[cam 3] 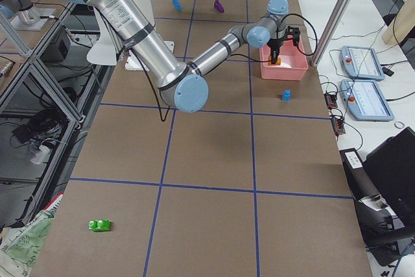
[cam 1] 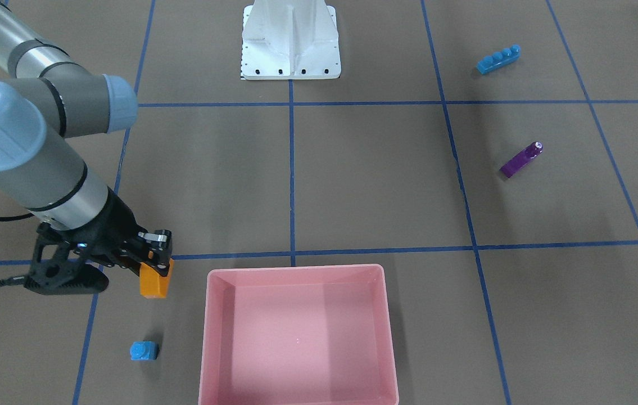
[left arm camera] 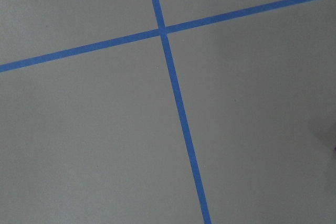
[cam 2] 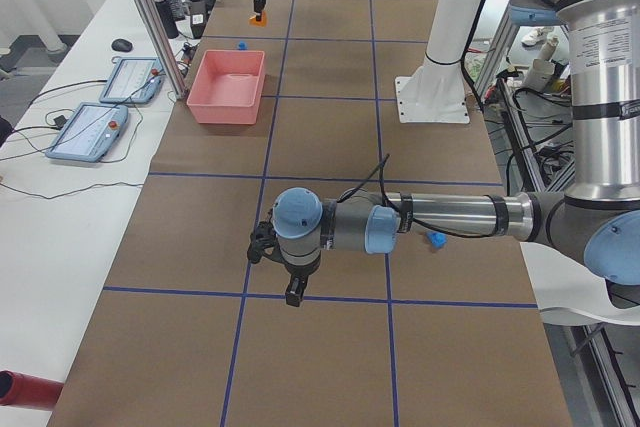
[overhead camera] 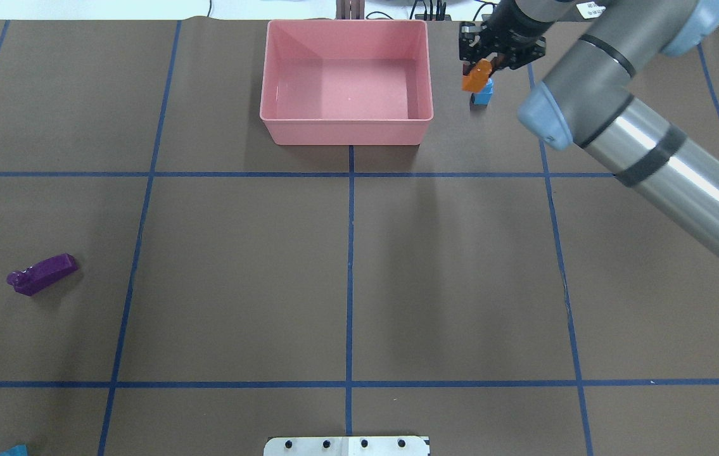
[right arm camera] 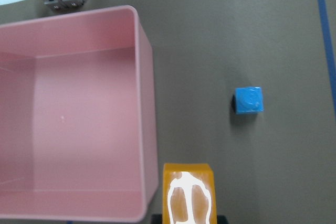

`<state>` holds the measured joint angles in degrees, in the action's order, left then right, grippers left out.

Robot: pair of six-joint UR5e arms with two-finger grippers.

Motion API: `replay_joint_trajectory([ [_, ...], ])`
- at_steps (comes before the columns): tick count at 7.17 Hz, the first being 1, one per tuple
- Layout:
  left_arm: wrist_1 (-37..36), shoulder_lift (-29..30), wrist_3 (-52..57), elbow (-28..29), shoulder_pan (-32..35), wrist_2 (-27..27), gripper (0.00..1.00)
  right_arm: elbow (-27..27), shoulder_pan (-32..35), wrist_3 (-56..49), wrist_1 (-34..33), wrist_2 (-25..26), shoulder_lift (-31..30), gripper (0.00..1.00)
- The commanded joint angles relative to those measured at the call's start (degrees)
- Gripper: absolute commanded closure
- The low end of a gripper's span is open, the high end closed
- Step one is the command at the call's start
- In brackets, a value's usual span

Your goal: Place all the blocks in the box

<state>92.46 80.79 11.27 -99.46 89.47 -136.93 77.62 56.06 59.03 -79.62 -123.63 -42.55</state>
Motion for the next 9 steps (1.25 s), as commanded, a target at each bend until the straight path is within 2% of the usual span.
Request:
replay_joint_trajectory([
  [1,0.6,-0.1,0.1,0.0,0.0,0.0,0.00,-16.3,-3.7,4.6,0.3,5.8,14.6,1.00],
  [2,0.7,-0.2,0.1,0.0,0.0,0.0,0.00,-23.3,-5.7,5.3,1.3,9.1,20.1,1.00],
  [3,0.7,-0.3,0.1,0.1,0.0,0.0,0.00,-28.3,-8.0,5.6,3.4,12.2,21.8,1.00],
  [4,0.7,-0.3,0.1,0.1,0.0,0.0,0.00,-31.4,-9.6,5.4,6.1,15.0,21.7,1.00],
  [5,0.7,-0.3,0.1,0.1,-0.1,0.0,0.00,-32.8,-10.0,4.4,6.3,15.0,21.6,1.00],
  [6,0.7,-0.3,0.2,0.3,-0.1,0.0,0.00,-32.9,-10.1,3.5,6.3,15.0,21.5,0.38],
  [7,0.7,-0.3,0.2,0.3,-0.1,0.0,0.00,-32.9,-10.2,3.1,6.2,14.6,21.5,0.01],
  [9,0.7,0.3,0.1,-2.3,-0.1,0.0,0.00,-32.5,-8.5,1.1,6.1,13.3,21.6,0.01],
])
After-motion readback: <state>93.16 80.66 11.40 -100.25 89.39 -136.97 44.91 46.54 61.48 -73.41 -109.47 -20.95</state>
